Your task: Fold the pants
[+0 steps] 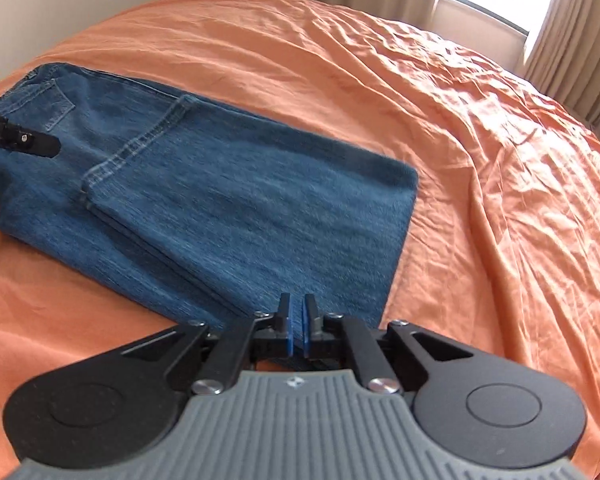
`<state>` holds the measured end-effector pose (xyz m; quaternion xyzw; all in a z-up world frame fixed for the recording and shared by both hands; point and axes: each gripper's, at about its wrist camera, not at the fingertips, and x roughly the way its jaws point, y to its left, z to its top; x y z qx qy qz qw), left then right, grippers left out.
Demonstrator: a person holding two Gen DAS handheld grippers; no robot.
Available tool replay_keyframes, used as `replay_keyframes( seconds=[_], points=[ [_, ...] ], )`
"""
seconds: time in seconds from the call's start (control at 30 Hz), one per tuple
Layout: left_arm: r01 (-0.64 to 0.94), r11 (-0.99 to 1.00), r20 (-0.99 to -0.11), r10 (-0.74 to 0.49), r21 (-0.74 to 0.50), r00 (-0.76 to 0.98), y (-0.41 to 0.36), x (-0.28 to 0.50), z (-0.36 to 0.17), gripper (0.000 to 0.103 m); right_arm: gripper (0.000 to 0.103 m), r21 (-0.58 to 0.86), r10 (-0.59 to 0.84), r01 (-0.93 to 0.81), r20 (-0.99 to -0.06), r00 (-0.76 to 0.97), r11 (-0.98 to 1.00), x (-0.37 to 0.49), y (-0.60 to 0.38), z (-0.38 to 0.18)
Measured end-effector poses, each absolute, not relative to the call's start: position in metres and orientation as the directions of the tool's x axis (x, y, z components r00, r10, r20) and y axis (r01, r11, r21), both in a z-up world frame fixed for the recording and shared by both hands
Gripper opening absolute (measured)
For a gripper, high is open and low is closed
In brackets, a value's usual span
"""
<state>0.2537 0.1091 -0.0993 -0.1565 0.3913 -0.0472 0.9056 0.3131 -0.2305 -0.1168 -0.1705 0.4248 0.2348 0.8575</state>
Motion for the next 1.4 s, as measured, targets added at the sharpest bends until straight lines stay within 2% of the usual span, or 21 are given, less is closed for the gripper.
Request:
replay_keyframes(
  seconds=[0.13,0.27,0.47,0.63,0.77,0.97,1.1,1.23,1.33,1.4],
  points=[
    [-0.113,0.938,-0.650,-0.136,-0.327,0.747,0.158,0.237,-0.075,0.051,0.001,-0.122,0.306,-0.631,-0.794,0.525,0.766,0.308,-0.196,-0.100],
    [-0.248,0.887,-0.615,-0.051,-0.390,0.787,0.220,0.216,-0.069,0.053,0.002,-0.101,0.346,-0.670,-0.794,0.499,0.735,0.312,-0.164,-0.097],
    [-0.463,0.714,-0.554,0.126,-0.526,0.823,0.312,0.172,-0.096,0.058,0.006,-0.036,0.392,-0.689,-0.801,0.453,0.724,0.333,-0.123,-0.106],
    [-0.506,0.523,-0.522,0.130,-0.686,0.843,0.368,0.164,-0.137,0.070,0.006,0.054,0.442,-0.688,-0.803,0.401,0.724,0.365,-0.097,-0.121],
    [-0.516,0.396,-0.503,0.144,-0.760,0.852,0.398,0.174,-0.167,0.074,0.006,0.047,0.432,-0.701,-0.816,0.384,0.711,0.380,-0.073,-0.134],
    [-0.514,0.371,-0.506,0.125,-0.774,0.853,0.412,0.208,-0.195,0.074,0.005,0.074,0.411,-0.702,-0.852,0.324,0.708,0.398,-0.055,-0.162],
    [-0.540,0.403,-0.539,0.127,-0.739,0.833,0.414,0.234,-0.200,0.066,0.003,0.145,0.433,-0.679,-0.858,0.276,0.719,0.405,-0.062,-0.176],
    [-0.572,0.454,-0.581,0.136,-0.683,0.802,0.414,0.251,-0.196,0.038,0.002,0.160,0.436,-0.667,-0.859,0.269,0.727,0.406,-0.063,-0.179],
    [-0.587,0.493,-0.604,0.146,-0.642,0.783,0.410,0.257,-0.180,0.030,0.002,0.128,0.420,-0.679,-0.862,0.285,0.723,0.401,-0.058,-0.176],
    [-0.582,0.547,-0.600,0.172,-0.601,0.781,0.402,0.257,-0.160,0.028,0.002,0.125,0.419,-0.673,-0.859,0.294,0.729,0.399,-0.060,-0.175]
  ],
)
